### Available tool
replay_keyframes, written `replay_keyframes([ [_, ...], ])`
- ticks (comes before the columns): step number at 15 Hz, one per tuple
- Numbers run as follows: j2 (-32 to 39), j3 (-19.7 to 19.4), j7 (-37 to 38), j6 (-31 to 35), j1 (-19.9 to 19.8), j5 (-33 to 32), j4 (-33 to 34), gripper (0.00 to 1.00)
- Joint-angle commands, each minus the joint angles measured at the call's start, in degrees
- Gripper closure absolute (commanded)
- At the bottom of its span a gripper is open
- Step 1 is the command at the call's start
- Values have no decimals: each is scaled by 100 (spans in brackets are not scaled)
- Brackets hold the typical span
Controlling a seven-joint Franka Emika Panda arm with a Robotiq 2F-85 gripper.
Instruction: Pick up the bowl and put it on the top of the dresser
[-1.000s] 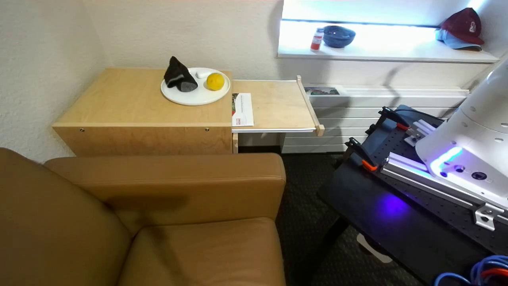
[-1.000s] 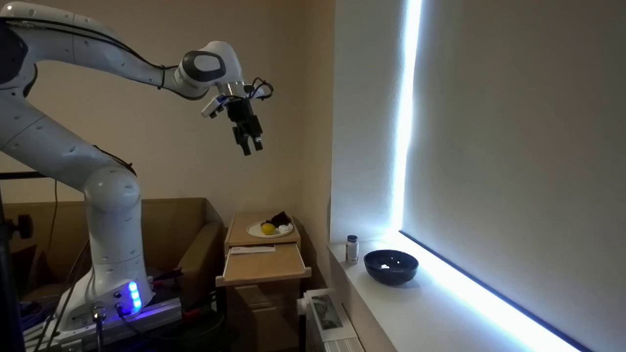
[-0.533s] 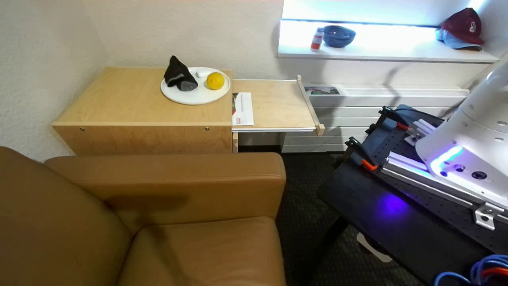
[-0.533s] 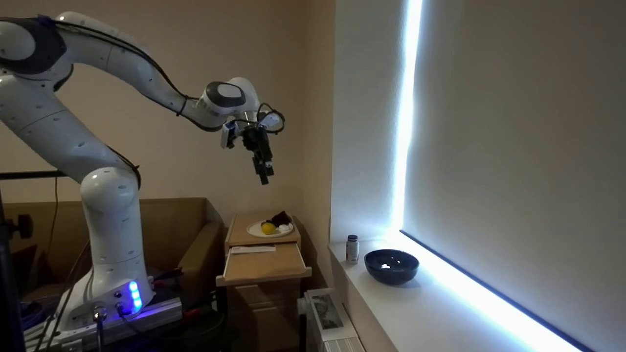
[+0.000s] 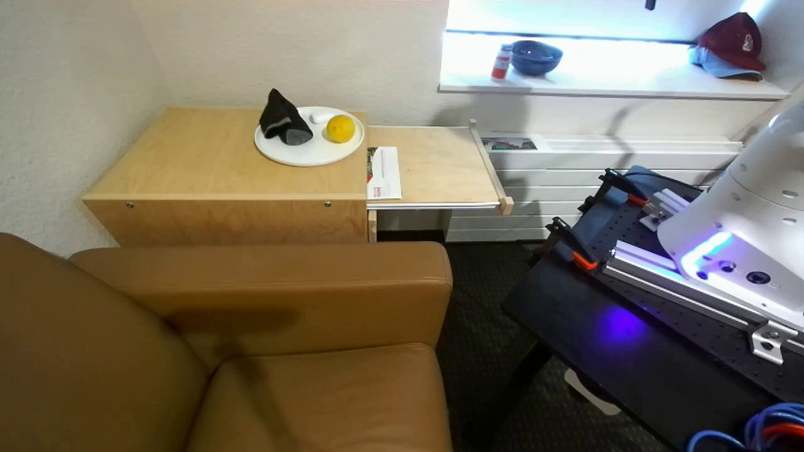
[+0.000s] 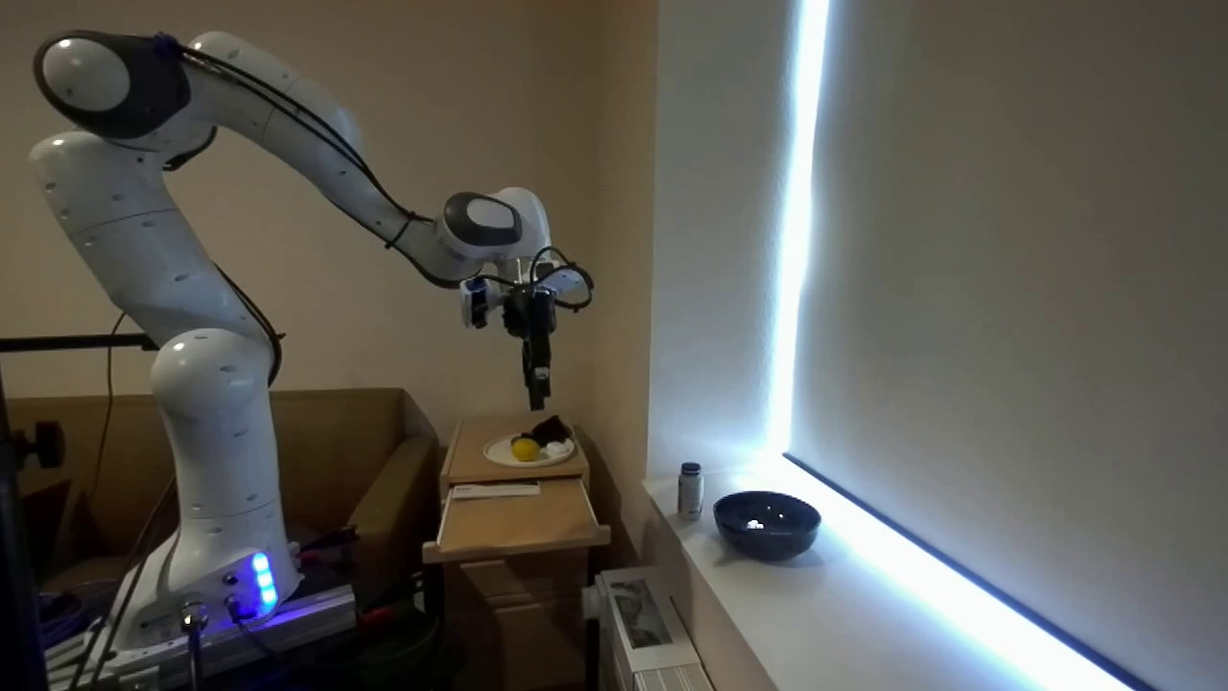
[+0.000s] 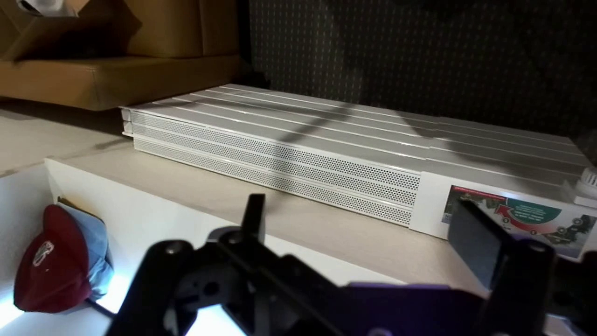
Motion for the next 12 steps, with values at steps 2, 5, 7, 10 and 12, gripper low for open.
replay_keyframes([
  [2,1029,-14,668,-549,81,580,935,0],
  [5,1860,-333,673,-771,8,1160,1888,0],
  [7,2482,-575,803,-819,16,1562,2571,0],
  [10,2404,-768,851,-691,153,1661,2490,0],
  [12,2883,-840,948,-862,179,1879,2976,0],
])
